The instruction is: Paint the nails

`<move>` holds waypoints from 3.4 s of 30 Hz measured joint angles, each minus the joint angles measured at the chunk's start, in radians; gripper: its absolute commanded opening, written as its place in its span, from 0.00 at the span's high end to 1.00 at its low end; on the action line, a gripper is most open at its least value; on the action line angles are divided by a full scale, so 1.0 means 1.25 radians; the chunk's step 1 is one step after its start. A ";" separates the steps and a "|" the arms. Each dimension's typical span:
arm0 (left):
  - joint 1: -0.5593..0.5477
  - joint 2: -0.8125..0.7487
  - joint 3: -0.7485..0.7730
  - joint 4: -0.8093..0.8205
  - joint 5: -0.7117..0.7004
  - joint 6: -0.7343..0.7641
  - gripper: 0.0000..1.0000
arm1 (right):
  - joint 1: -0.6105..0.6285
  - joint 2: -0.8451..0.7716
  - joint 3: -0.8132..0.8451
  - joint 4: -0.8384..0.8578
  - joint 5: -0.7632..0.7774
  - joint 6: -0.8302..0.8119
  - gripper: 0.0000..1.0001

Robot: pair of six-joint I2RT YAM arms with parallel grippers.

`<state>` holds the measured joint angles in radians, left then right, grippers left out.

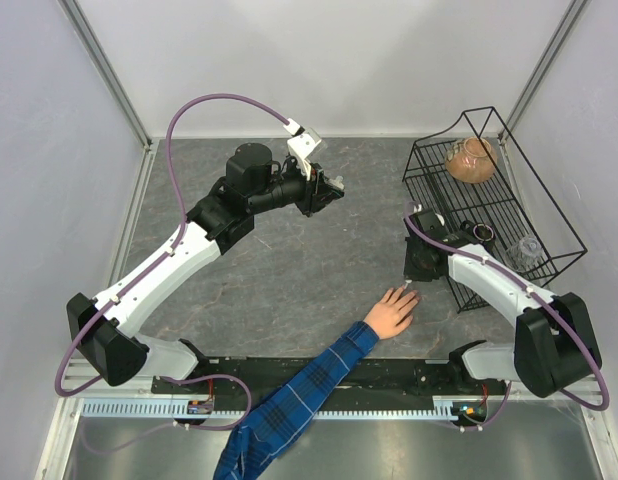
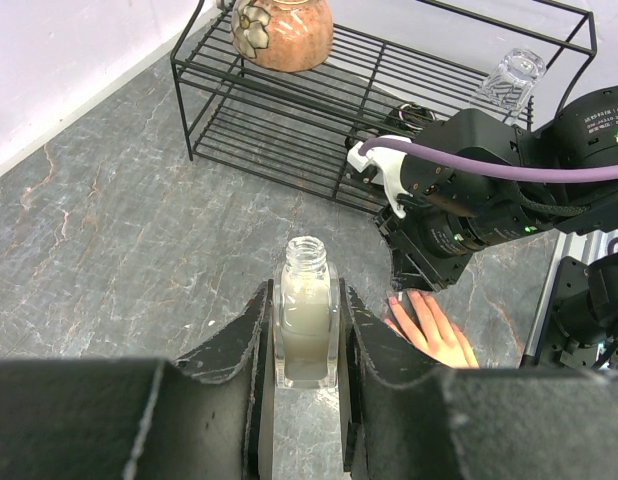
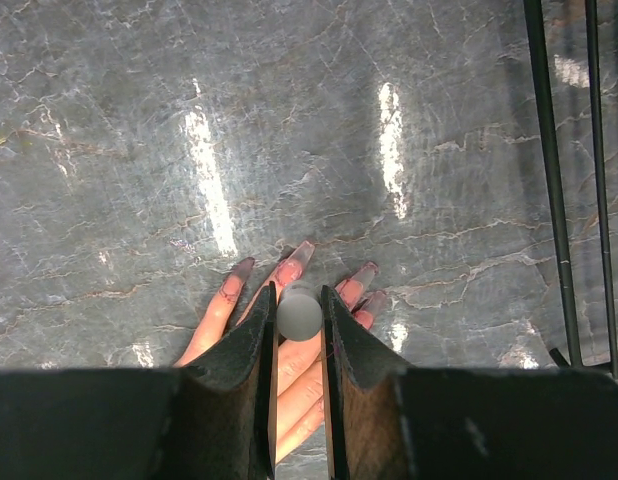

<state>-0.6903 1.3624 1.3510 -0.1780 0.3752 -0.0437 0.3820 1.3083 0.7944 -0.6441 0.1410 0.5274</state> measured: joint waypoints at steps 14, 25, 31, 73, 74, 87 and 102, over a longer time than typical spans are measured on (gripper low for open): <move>0.000 0.000 0.000 0.000 0.000 0.000 0.98 | 0.000 0.022 0.000 0.018 -0.006 0.000 1.00; 0.000 0.000 0.000 0.000 0.000 0.000 0.98 | 0.000 0.034 0.000 0.031 -0.005 0.000 1.00; 0.000 0.000 0.000 0.000 0.000 0.000 0.98 | 0.000 0.044 0.000 0.031 -0.003 0.000 1.00; 0.000 0.030 0.034 -0.006 -0.001 0.000 0.98 | -0.032 0.093 0.027 0.050 0.018 -0.010 1.00; 0.000 0.030 0.035 -0.006 -0.001 0.000 0.98 | -0.034 0.093 0.029 0.049 0.017 -0.012 1.00; 0.000 0.028 0.036 -0.003 -0.020 0.000 0.98 | -0.037 -0.066 0.056 -0.028 0.006 -0.071 1.00; 0.004 -0.089 -0.030 0.044 0.174 0.000 0.98 | 0.007 0.074 0.766 -0.115 -0.253 -0.234 1.00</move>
<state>-0.6849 1.2510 1.3132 -0.1234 0.5922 -0.0437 0.3904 1.4002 1.7523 -0.7883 -0.1753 0.2344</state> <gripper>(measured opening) 0.297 0.237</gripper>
